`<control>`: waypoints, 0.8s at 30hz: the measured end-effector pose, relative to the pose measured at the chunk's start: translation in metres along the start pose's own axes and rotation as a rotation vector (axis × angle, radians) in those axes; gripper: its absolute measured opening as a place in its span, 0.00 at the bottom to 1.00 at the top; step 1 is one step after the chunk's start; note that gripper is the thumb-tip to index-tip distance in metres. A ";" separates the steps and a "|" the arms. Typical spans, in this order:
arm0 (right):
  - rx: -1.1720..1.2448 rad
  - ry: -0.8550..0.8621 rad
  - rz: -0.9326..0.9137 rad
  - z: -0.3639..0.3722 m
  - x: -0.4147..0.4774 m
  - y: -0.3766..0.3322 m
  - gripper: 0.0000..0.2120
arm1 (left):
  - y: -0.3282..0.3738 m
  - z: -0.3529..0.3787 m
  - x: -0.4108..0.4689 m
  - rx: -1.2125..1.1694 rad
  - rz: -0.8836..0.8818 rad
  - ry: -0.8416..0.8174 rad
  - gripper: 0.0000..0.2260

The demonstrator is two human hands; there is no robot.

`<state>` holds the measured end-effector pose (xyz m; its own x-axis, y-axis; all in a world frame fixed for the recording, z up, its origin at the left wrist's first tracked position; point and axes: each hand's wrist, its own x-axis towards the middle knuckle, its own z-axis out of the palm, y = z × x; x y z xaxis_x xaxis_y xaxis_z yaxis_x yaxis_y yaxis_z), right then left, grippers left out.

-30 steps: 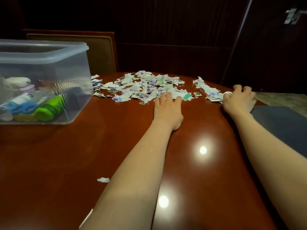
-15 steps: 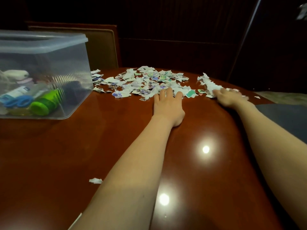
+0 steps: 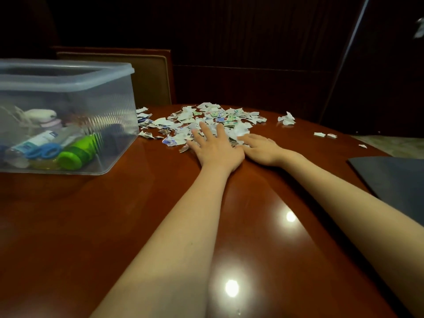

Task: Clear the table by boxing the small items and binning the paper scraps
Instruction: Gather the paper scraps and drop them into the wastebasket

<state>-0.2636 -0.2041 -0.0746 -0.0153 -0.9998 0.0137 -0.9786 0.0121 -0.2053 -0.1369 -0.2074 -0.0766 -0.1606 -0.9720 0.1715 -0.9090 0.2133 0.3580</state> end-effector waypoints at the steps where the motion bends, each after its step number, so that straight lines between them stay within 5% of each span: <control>1: 0.003 -0.001 -0.018 0.000 -0.001 -0.002 0.23 | -0.004 0.000 0.003 -0.005 -0.010 -0.024 0.33; 13: -0.007 -0.030 -0.048 0.002 -0.015 -0.012 0.25 | -0.043 -0.026 -0.016 0.043 0.230 -0.255 0.27; 24: -0.001 -0.018 -0.072 0.006 -0.087 -0.063 0.23 | -0.074 -0.060 -0.076 -0.131 0.233 -0.398 0.26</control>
<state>-0.1991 -0.1185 -0.0690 0.0590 -0.9982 0.0108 -0.9772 -0.0600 -0.2037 -0.0344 -0.1433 -0.0606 -0.5125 -0.8535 -0.0942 -0.7792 0.4161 0.4687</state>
